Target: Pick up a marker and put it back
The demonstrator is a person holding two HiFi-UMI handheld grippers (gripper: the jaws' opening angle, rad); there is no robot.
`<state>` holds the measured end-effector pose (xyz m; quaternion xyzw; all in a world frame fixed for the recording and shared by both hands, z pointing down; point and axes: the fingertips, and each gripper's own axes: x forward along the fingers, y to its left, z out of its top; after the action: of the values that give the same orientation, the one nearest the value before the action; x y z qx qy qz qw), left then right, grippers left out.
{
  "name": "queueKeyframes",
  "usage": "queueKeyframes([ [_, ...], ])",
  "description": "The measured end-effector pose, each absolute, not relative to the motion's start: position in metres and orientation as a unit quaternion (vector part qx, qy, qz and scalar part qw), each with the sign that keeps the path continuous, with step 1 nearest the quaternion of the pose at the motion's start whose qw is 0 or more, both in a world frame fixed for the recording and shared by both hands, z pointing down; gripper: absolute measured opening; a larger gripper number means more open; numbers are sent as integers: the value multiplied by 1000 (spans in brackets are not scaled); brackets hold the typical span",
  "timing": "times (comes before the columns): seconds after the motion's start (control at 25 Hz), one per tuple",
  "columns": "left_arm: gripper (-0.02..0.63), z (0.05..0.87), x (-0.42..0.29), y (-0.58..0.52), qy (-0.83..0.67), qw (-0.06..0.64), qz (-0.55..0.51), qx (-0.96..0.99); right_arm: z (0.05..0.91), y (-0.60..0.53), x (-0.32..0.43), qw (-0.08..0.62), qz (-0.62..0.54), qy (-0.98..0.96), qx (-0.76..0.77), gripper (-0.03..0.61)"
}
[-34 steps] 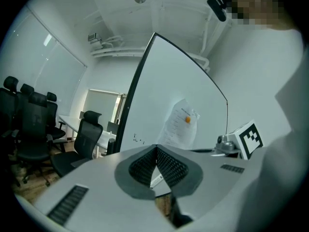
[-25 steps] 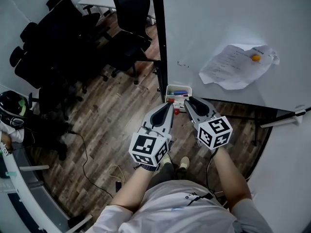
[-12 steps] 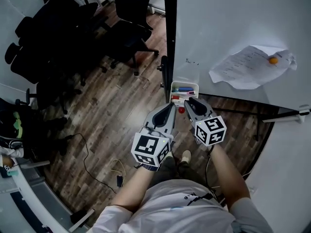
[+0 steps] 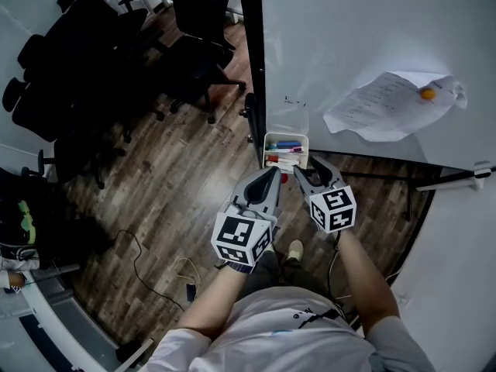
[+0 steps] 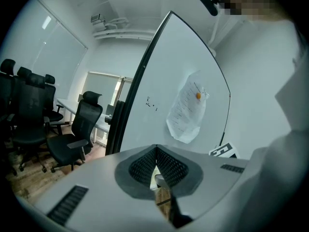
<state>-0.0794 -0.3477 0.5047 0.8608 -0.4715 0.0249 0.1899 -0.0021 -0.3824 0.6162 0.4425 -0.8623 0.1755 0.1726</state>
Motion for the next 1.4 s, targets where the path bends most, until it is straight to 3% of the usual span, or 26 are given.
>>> queueKeyframes([
  [0.4,11,499,-58,-341,-464,181,35,866,559,-370,12,126,152,-872,448,172],
  [0.76,11,469,-39,-328,-461,159,25,873,477,-345,19,59,128,-890,433,48],
  [1.4,11,347,-22,-293,-455,84,-31,886,357,-313,31,-9,79,-910,407,44],
])
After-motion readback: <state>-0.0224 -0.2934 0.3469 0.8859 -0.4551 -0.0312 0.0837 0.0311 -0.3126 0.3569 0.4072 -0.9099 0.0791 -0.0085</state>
